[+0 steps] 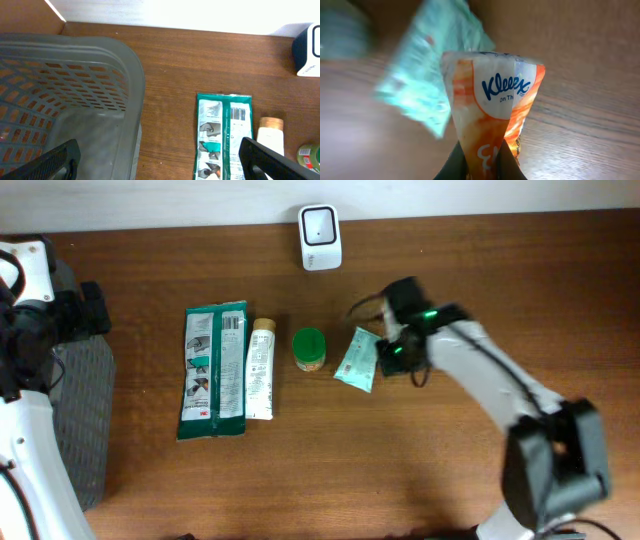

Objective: Scan the item barcode
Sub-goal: 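Grasp the orange Kleenex packet with the right gripper and lift it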

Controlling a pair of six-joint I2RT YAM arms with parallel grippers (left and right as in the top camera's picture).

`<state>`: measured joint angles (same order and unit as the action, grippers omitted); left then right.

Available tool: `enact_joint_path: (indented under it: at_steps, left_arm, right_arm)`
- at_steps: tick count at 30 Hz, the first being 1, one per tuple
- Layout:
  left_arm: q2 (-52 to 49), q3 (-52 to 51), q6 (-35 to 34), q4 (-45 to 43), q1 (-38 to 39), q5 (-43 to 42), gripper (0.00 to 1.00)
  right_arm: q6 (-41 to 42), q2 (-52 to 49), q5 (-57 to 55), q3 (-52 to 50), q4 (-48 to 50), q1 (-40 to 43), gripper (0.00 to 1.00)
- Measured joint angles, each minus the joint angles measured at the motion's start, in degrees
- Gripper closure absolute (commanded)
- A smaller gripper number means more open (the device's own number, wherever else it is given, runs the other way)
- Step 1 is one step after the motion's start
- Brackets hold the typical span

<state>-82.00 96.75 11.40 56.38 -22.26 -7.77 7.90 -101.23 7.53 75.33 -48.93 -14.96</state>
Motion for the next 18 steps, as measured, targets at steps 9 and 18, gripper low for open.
enact_joint_path:
  at_steps: [9,18]
  left_arm:
    - [0.0,0.0,0.0,0.0,0.0,0.0,0.01]
    - [0.0,0.0,0.0,0.0,0.0,0.0,0.01]
  right_arm:
    - [-5.8,-2.2,33.8,-7.8,6.0,18.4,0.96]
    - [-5.6,-8.1,40.7,-14.7,13.5,20.9,0.57]
